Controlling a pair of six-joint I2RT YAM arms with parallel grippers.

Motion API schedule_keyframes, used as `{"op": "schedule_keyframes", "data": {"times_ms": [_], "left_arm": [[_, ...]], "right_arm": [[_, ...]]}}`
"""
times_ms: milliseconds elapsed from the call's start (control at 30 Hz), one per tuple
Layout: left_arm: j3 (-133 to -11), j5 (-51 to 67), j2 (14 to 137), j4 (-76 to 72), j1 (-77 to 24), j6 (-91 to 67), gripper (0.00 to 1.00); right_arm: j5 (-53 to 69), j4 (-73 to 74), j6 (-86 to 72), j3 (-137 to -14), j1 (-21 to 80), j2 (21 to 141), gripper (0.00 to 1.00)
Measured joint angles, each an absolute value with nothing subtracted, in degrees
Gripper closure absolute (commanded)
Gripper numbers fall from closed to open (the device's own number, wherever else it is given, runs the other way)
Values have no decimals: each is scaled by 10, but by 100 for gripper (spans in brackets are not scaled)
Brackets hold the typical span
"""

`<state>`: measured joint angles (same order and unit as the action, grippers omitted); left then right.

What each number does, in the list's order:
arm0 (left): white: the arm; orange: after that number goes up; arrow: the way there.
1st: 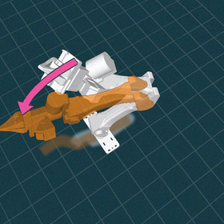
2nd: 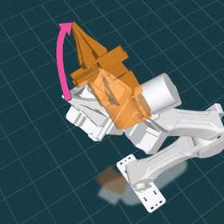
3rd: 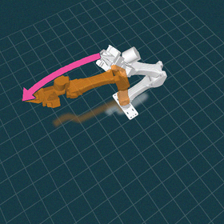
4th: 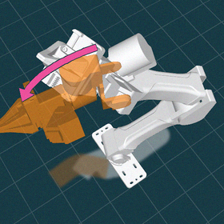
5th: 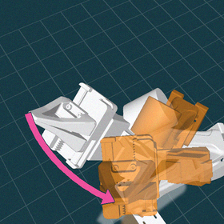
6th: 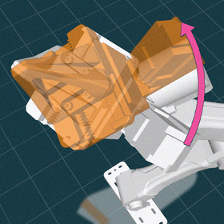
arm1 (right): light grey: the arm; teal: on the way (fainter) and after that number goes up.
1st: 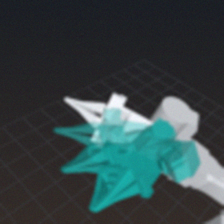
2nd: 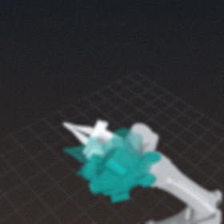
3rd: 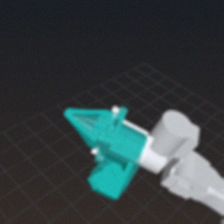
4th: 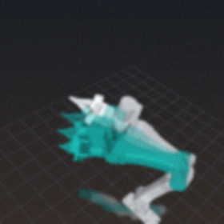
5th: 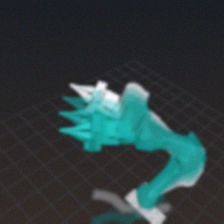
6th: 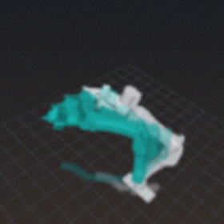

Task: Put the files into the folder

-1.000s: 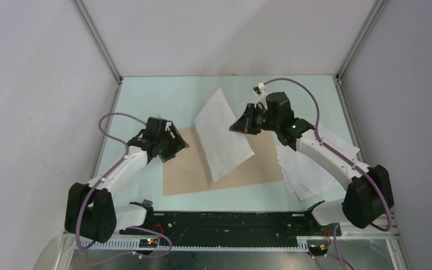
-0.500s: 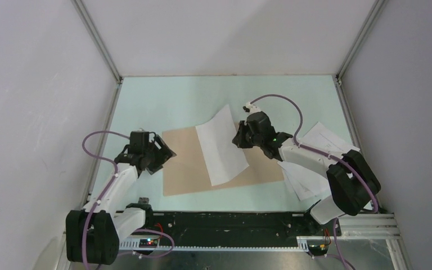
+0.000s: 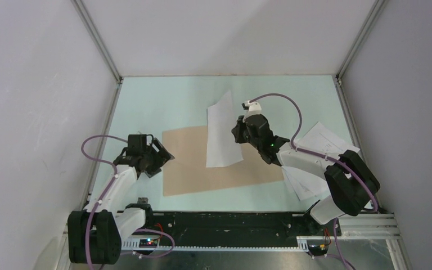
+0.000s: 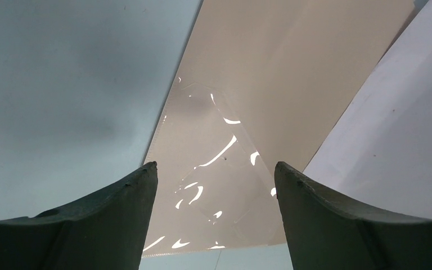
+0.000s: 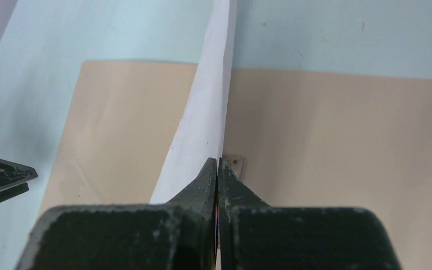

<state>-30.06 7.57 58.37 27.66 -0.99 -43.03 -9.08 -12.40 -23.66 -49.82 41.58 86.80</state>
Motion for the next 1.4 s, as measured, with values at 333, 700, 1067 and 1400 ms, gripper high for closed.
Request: {"op": "schedule_keyframes", "data": {"times_ms": [333, 700, 1067, 1400], "left_arm": [[-300, 80, 590, 276, -8, -429, 19], [-300, 92, 608, 276, -8, -429, 19], [-300, 92, 617, 276, -8, -429, 16], [-280, 80, 619, 276, -8, -434, 5]], "right_arm": [[-65, -166, -203, -484, 426, 877, 100], [-12, -188, -188, -450, 449, 876, 100], [-40, -215, -272, -448, 456, 885, 100], [-51, -213, -341, -448, 457, 926, 100]]}}
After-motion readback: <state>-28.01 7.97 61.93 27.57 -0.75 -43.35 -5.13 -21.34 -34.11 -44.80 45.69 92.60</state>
